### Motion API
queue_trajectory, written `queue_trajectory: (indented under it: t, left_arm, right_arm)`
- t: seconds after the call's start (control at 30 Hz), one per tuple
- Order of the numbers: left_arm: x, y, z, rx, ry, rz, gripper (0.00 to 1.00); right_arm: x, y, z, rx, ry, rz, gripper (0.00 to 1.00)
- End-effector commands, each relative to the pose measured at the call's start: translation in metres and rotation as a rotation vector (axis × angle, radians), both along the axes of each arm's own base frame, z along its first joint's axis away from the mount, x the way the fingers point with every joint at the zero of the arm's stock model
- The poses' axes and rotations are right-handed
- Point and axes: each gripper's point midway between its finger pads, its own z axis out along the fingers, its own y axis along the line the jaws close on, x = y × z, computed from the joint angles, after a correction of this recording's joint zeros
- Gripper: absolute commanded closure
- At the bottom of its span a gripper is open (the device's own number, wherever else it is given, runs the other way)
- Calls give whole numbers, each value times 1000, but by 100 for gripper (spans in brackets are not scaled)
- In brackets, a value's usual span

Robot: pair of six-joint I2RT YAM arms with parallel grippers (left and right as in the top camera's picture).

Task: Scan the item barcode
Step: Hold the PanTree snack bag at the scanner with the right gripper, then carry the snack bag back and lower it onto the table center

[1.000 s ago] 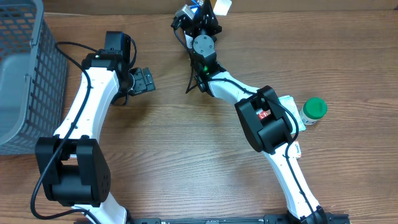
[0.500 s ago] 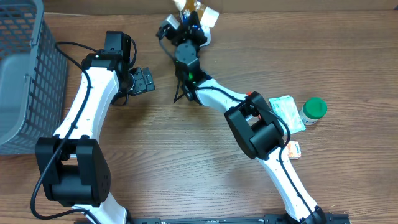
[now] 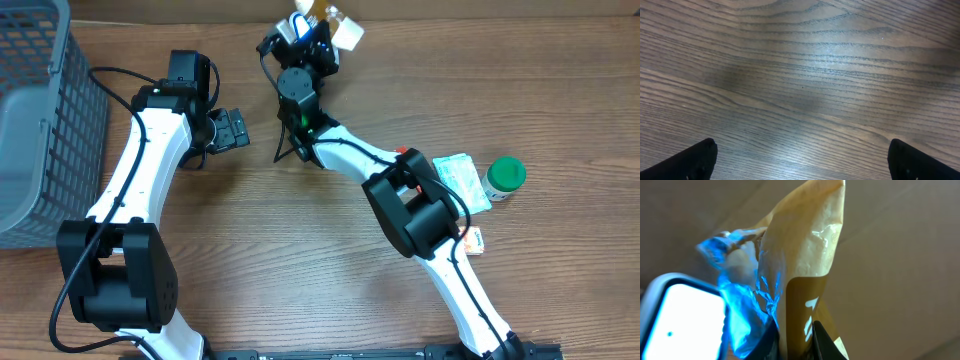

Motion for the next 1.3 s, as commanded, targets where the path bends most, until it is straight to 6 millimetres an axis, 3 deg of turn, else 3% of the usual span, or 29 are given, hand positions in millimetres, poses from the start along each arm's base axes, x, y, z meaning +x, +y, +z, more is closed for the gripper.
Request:
queue_trajectory:
  t: [0.0,0.17,0.27,0.33,0.47,0.63,0.77,0.87,0.9,0.93,1.0,1.27]
  left_arm:
    - [3,0,8,10,-24,-18,0]
    - [3,0,8,9,-24,-18,0]
    - [3,0,8,10,-25,-18,0]
    - [3,0,8,10,-24,-18,0]
    - [3,0,8,10,-25,-18,0]
    - [3,0,8,10,-24,-18,0]
    - [3,0,8,9,-25,-18,0]
    - [3,0,8,10,-24,-18,0]
    - [3,0,8,10,-24,-18,0]
    - [3,0,8,10,-24,-18,0]
    - [3,0,8,10,-24,-18,0]
    - [3,0,8,9,-24,-18,0]
  right_arm:
    - [-28,-46,128,142,-141,-152,97]
    - [-49,-67,169,138,-88,-214,97]
    - [-58,-71,173,90,12,-203,97]
    - [-65,-73,165,35,118,-176,97]
    - [-90,-75,132,35,370,-59,97]
    - [-142,-73,74,158,750,97,96]
    - [-192,-87,26,222,1083,107,96]
    - [-214,-98,4,266,1239,107,96]
    - [-218,-104,0,276,1270,96,89]
    - [-221,-111,-5,286,1297,80,66]
    - [-222,-126,-11,322,1315,25,0]
    - [-207,-163,-11,400,1285,-62,0]
